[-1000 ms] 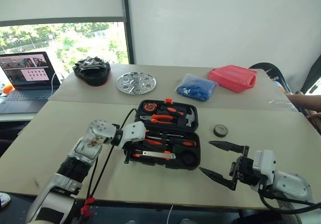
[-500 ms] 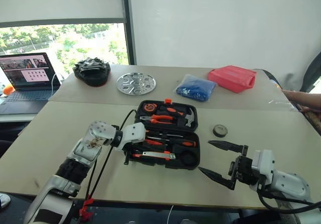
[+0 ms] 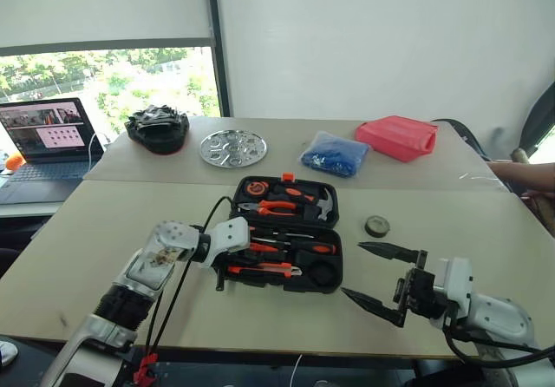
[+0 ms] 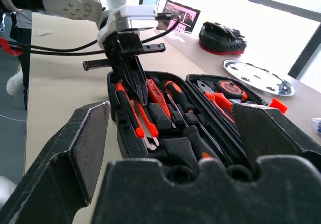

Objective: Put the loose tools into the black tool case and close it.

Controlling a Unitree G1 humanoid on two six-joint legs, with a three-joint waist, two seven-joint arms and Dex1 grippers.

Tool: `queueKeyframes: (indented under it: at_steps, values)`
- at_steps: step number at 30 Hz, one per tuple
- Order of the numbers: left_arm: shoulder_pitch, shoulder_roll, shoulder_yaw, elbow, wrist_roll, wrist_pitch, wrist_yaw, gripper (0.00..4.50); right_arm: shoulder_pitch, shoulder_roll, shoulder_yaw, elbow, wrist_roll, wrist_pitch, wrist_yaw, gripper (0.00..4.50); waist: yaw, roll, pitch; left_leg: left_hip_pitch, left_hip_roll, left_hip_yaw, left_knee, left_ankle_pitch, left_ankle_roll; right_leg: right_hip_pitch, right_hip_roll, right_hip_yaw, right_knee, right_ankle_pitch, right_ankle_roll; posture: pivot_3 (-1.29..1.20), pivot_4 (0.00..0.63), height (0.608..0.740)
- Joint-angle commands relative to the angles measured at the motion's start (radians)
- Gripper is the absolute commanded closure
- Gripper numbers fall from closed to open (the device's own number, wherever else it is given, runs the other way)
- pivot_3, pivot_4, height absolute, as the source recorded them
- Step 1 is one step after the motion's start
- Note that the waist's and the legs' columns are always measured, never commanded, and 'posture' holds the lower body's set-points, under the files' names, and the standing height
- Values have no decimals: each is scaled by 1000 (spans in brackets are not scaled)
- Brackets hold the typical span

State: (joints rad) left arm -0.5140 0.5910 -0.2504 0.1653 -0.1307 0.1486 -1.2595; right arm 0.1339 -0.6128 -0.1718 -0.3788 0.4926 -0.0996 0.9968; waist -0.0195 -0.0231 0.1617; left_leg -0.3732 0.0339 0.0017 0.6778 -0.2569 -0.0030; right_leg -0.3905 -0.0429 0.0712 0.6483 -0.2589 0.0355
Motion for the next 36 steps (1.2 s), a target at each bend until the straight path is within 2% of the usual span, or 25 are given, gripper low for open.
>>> queueKeyframes:
  at_steps: [1,5,9,12,14,17,21,24,28,32,34,35,36]
  values:
    - [52,43,188,-92,-234,25,-88,3905,96,-40,-141,-15,84,36,9,0,3,0,0,-2,0,0,0,0,0,-2,0,0,0,1,-2,0,150,740]
    - [150,124,311,-112,-308,-53,-154,2516,210,-57,-245,44,83,10,42,0,6,-1,1,-14,0,-1,1,0,0,-13,-1,-1,1,4,-6,0,150,740]
    - [251,175,416,-98,-353,-97,-186,961,266,-54,-309,128,43,-22,47,0,4,-1,1,-12,0,1,0,0,0,-12,-2,0,0,3,-6,0,150,740]
    - [292,208,466,-81,-382,-82,-195,35,236,-82,-305,153,16,15,19,0,1,-1,1,-12,0,1,1,0,0,-12,-1,0,0,3,-5,0,150,740]
    - [297,209,486,-79,-394,-75,-179,35,175,-122,-282,152,-1,87,-20,0,-3,-1,1,-11,1,1,1,1,0,-12,-1,0,0,0,0,0,150,740]
    - [309,200,496,-94,-412,-58,-159,35,27,-234,-206,151,-21,297,-67,0,-7,-1,1,-9,0,2,1,2,0,-11,-1,2,0,2,0,0,150,740]
    - [335,170,479,-114,-398,-75,-134,35,-281,-366,24,250,-116,497,-8,0,-21,0,2,-10,0,3,1,2,1,-13,0,3,0,3,-1,0,150,740]
    - [332,147,465,-129,-396,-66,-107,35,-536,-351,197,391,-213,632,-2,0,-19,-2,2,-11,1,1,0,2,1,-14,1,1,0,5,-8,0,150,740]
    - [327,124,448,-141,-390,-61,-74,35,-779,-284,386,622,-380,650,15,0,-13,-2,3,-18,0,0,-1,2,2,-19,-1,0,0,5,-8,0,150,740]
    - [332,113,443,-153,-391,-59,-53,35,-873,-235,468,760,-450,628,52,0,-6,-2,3,-32,-1,1,1,1,2,-35,-2,0,1,6,-6,0,150,740]
    - [335,111,441,-153,-390,-61,-46,35,-892,-221,479,803,-477,601,54,0,-2,-2,2,-33,-1,1,1,1,2,-35,-3,0,1,6,-6,0,150,740]
    - [336,110,441,-154,-391,-62,-42,0,-894,-216,475,811,-477,595,61,505,-1,-2,2,-33,0,1,1,1,2,-35,-2,-1,1,6,-6,0,150,740]
    - [338,109,440,-154,-391,-62,-39,0,-894,-211,469,818,-477,582,62,637,-1,-2,2,-33,0,1,1,1,2,-35,-3,-1,1,6,-6,0,150,740]
